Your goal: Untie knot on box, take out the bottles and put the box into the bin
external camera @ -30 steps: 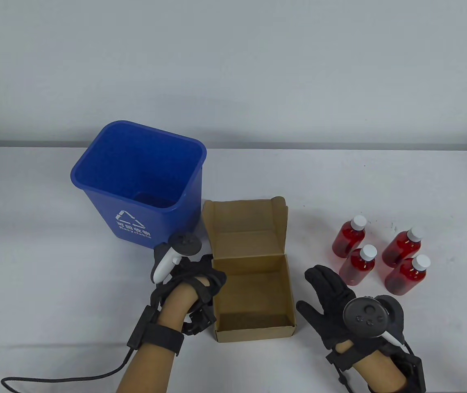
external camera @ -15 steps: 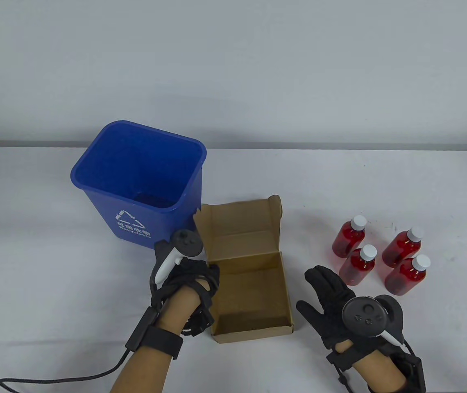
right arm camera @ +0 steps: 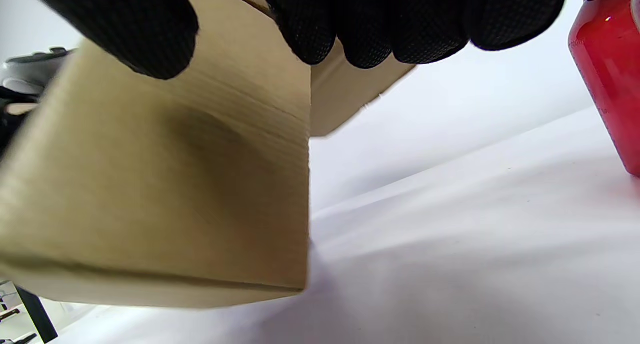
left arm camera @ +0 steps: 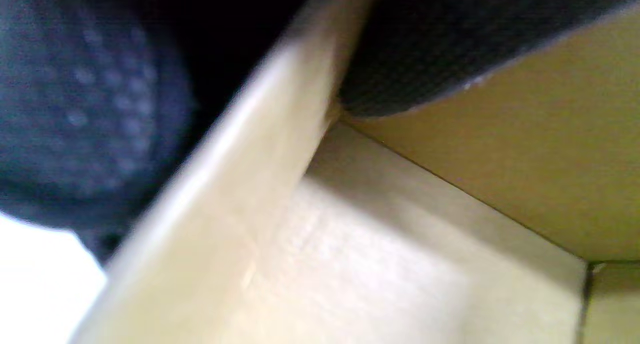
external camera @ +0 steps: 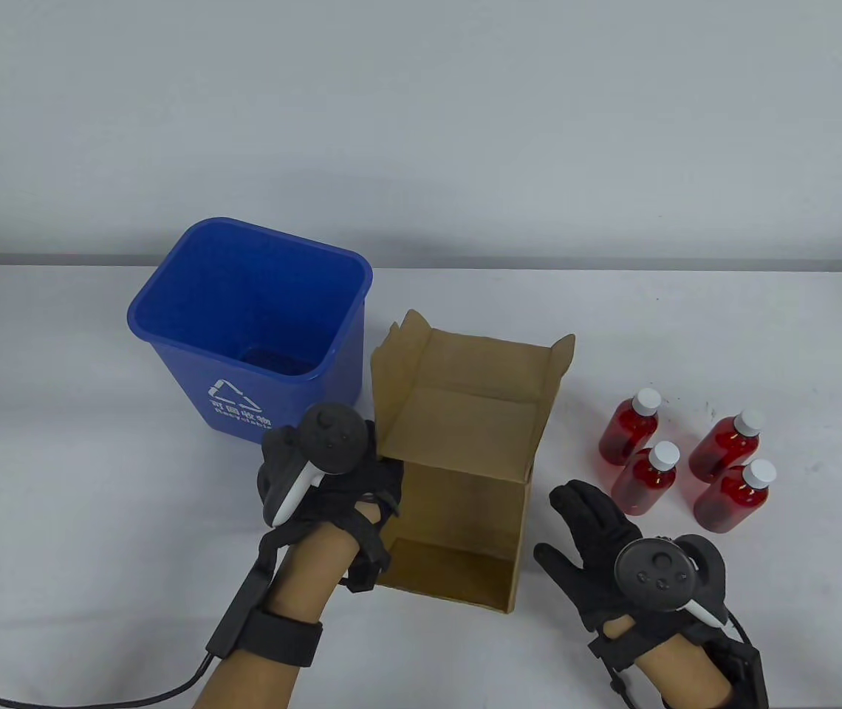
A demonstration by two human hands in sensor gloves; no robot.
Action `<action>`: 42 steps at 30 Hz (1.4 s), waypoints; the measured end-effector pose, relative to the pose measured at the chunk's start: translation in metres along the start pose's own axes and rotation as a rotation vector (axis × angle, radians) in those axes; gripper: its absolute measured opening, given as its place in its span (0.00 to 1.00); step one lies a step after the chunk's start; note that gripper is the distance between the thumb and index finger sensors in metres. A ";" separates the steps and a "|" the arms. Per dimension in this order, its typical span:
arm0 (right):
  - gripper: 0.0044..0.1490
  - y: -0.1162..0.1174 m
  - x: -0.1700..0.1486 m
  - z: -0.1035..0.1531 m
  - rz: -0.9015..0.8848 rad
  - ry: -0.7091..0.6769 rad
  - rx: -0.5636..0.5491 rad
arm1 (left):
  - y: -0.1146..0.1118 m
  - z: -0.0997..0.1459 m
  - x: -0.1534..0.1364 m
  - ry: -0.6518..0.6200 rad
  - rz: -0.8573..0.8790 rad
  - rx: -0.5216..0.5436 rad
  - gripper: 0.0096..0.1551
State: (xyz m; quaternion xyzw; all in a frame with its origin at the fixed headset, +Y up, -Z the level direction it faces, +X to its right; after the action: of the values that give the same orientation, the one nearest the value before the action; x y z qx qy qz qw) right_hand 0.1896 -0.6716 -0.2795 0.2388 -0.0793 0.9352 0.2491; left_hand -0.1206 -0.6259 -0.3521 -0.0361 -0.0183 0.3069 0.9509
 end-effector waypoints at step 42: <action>0.48 0.014 0.000 -0.001 -0.023 0.032 0.075 | 0.190 0.027 0.072 0.085 0.047 0.487 0.31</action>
State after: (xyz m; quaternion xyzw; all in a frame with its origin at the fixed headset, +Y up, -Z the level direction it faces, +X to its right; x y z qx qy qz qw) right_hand 0.1820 -0.6838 -0.2809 0.2341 -0.0373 0.9383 0.2519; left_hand -0.1747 -0.4289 -0.3392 0.1806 0.0971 0.3223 0.9241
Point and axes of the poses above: the tracker on the back of each hand, its own x axis roughly to the thumb side, its own z axis roughly from the fingertips to the wrist, y = z × x, the point moved 4 cm from there along -z, roughly from the wrist to the fingertips, and after that the axes turned 2 degrees about z, right-handed, at the moved point
